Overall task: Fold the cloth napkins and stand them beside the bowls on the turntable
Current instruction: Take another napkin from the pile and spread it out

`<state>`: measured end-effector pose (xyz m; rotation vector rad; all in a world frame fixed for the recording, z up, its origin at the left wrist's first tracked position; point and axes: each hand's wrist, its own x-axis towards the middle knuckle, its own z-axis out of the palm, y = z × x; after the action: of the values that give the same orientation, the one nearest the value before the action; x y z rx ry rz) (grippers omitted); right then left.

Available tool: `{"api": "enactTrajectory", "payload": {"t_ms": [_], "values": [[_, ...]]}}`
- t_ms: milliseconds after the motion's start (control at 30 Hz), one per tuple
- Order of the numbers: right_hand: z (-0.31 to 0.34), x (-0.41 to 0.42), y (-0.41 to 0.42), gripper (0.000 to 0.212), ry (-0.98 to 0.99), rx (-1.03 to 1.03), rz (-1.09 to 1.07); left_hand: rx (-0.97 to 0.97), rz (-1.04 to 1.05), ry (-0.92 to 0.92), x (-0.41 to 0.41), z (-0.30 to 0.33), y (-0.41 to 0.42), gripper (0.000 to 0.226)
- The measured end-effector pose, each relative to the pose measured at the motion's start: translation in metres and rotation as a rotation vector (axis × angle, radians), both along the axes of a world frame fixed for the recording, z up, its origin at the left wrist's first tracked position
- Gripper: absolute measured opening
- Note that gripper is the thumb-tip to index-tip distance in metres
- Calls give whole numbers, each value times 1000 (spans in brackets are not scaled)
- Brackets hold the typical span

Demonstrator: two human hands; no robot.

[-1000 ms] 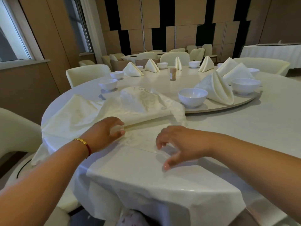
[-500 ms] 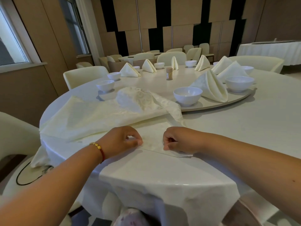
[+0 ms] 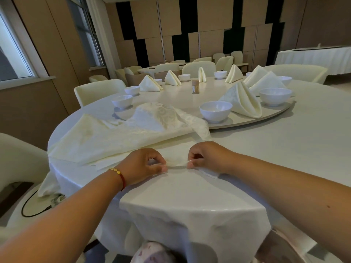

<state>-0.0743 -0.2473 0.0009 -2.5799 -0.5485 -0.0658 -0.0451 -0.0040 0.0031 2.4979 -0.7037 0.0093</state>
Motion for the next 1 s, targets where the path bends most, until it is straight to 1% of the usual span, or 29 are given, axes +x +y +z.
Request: {"api": "enactTrajectory", "payload": {"t_ms": [33, 100, 167, 233, 300, 367, 433, 567, 667, 767, 800, 833, 900, 1000], "values": [[5, 0, -8, 20, 20, -6, 0, 23, 10, -12, 1, 0, 2, 15], [21, 0, -29, 19, 19, -98, -25, 67, 28, -38, 2, 0, 6, 17], [41, -4, -54, 20, -10, -198, -99, 105, 32, -68, 4, -1, 10, 20], [56, -9, -78, 22, -35, -216, -172, 122, 24, -101, 5, 0, 11, 21], [62, -11, -95, 22, -9, -222, -221, 140, 20, -132, 5, 0, 9, 17], [61, -13, -99, 20, 25, -237, -240, 155, 35, -156, 4, 1, 2, 7], [58, -19, -88, 17, 10, -221, -219, 174, 50, -173, 2, 3, -6, 5], [40, -29, -41, 29, -41, -109, -99, 203, 27, -200, -2, 7, -21, 12], [22, -20, -5, 36, -74, -97, -9, 150, 16, -179, -4, 10, -26, 11], [6, -1, 21, 43, -94, -117, 5, 92, 30, -146, -6, 8, -23, 9], [1, 6, 26, 42, -96, -113, 4, 80, 43, -140, -6, 6, -20, 9], [-3, 12, 31, 37, -102, -95, 4, 74, 56, -140, -6, 5, -16, 9], [-9, 21, 33, 21, -110, -14, -1, 73, 90, -154, -5, 2, -5, 7], [-11, 25, 26, 20, -74, 52, 14, 88, 134, -168, -3, 5, 11, 12]]}}
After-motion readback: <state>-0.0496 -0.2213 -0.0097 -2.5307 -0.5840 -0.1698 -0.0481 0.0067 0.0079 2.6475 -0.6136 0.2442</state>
